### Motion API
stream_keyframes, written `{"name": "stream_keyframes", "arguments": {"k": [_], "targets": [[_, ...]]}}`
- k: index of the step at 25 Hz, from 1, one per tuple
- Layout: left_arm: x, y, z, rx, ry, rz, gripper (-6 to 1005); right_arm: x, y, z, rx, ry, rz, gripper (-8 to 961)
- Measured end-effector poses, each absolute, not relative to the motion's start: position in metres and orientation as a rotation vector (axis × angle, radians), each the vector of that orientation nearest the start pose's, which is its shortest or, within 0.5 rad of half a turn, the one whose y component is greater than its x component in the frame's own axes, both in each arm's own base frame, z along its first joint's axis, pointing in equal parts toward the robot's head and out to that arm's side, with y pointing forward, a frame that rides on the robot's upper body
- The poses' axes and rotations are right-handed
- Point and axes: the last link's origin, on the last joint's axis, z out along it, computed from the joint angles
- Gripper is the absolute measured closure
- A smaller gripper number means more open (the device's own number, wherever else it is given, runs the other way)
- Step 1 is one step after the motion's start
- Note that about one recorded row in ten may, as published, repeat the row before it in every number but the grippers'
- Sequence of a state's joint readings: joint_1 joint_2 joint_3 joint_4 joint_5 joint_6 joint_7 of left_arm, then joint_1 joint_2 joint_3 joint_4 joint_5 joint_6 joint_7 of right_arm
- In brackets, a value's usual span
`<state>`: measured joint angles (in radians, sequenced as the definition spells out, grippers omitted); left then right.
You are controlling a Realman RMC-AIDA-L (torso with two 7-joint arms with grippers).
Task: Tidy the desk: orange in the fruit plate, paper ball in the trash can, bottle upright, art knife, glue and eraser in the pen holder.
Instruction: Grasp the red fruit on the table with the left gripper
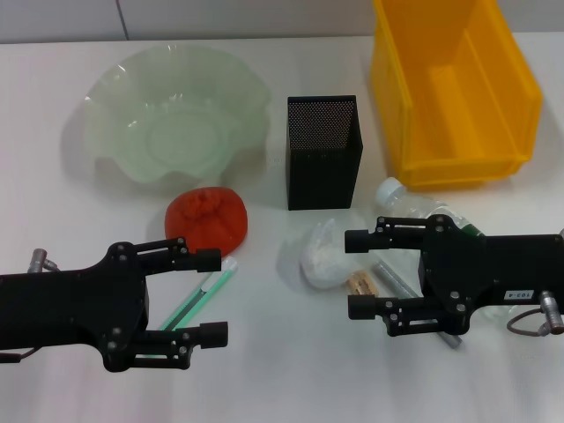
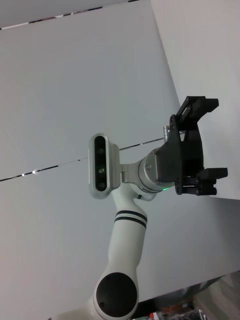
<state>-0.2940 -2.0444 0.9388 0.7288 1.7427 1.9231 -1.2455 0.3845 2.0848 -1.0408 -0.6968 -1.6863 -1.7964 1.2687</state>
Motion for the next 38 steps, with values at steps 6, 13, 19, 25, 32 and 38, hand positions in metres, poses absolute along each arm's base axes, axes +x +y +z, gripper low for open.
{"name": "stream_keyframes", "arguments": {"k": [6, 13, 19, 25, 32, 38], "targets": [[-0.265, 0.238, 0.014, -2.933, -0.4, -1.044, 200, 0.234, 0.265, -0.019, -2.956, 0.384, 1.05, 211], [-0.268, 0.244, 0.015, -2.881, -0.399, -1.03, 203, 0.236, 0.264, -0.021, -2.949, 0.402, 1.063, 212], [-0.279, 0.261, 0.01, -2.69, -0.401, -0.992, 206, 0.244, 0.256, -0.029, -2.831, 0.405, 1.193, 212], [-0.293, 0.278, -0.014, -2.538, -0.421, -0.933, 209, 0.25, 0.249, -0.033, -2.772, 0.422, 1.232, 212], [-0.303, 0.281, -0.032, -2.489, -0.457, -0.85, 213, 0.258, 0.244, -0.036, -2.743, 0.488, 1.231, 212], [-0.306, 0.282, -0.041, -2.477, -0.48, -0.823, 216, 0.259, 0.243, -0.035, -2.738, 0.494, 1.227, 211]]}}
